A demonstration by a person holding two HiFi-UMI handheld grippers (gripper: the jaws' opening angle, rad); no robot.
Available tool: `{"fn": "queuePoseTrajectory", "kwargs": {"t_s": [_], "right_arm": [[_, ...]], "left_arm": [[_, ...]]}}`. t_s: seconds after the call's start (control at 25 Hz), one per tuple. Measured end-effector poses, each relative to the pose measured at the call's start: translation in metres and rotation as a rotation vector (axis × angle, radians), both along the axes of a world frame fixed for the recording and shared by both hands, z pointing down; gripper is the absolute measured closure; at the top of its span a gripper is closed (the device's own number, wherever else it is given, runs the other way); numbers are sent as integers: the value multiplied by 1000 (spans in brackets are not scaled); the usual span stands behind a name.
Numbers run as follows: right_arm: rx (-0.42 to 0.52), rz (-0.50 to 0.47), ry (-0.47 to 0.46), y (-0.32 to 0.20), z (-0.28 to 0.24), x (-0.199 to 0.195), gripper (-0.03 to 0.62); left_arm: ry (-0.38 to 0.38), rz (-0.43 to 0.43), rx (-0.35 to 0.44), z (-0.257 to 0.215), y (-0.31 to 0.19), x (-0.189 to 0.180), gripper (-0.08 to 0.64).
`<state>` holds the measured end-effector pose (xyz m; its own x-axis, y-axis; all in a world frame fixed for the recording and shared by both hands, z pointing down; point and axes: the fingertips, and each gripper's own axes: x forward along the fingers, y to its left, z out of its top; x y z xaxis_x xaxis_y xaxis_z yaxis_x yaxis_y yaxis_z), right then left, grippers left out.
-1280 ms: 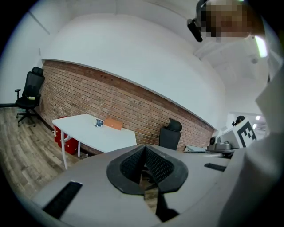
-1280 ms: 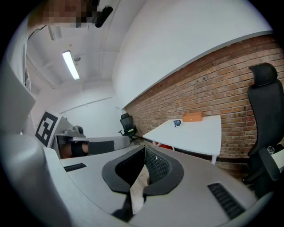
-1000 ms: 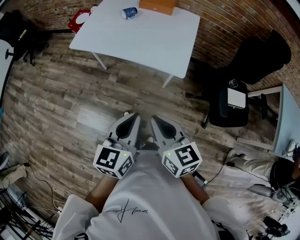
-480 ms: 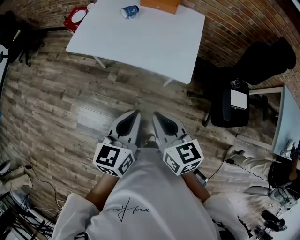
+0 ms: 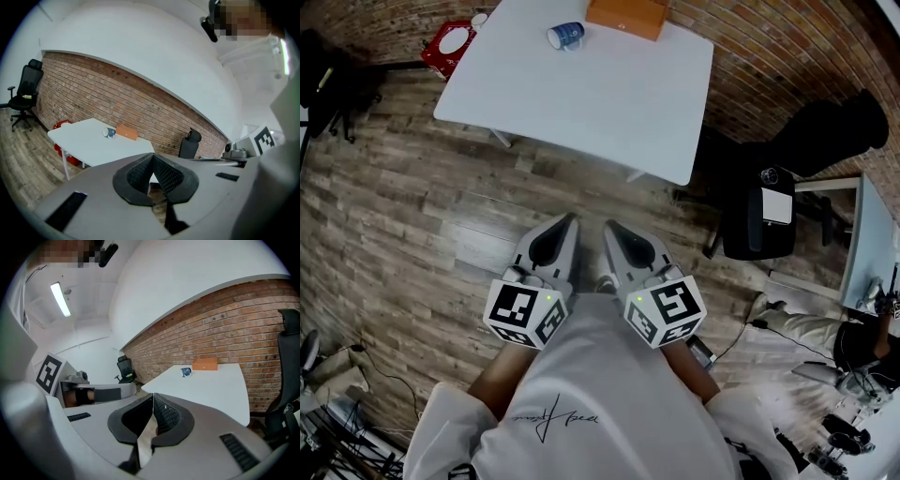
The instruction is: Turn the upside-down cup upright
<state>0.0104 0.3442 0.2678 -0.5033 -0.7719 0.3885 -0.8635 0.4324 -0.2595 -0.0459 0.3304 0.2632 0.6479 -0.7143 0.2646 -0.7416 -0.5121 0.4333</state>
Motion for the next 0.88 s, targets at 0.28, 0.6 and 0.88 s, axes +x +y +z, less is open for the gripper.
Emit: {"fn": "queuePoseTrajectory", "kwargs": {"t_s": [0.28,0.6,0.88], "right_arm": [[14,-4,21,-31,-3,-29,571],[32,-7,28,-49,-4,-57,571],[44,-1,38,-57,-8,-60,571]], "left_arm": [[20,-11,6,1,-26,-31,551],[26,-17,9,2,-41,-63,551],[37,-11,18,0,-49,-68,551]]}}
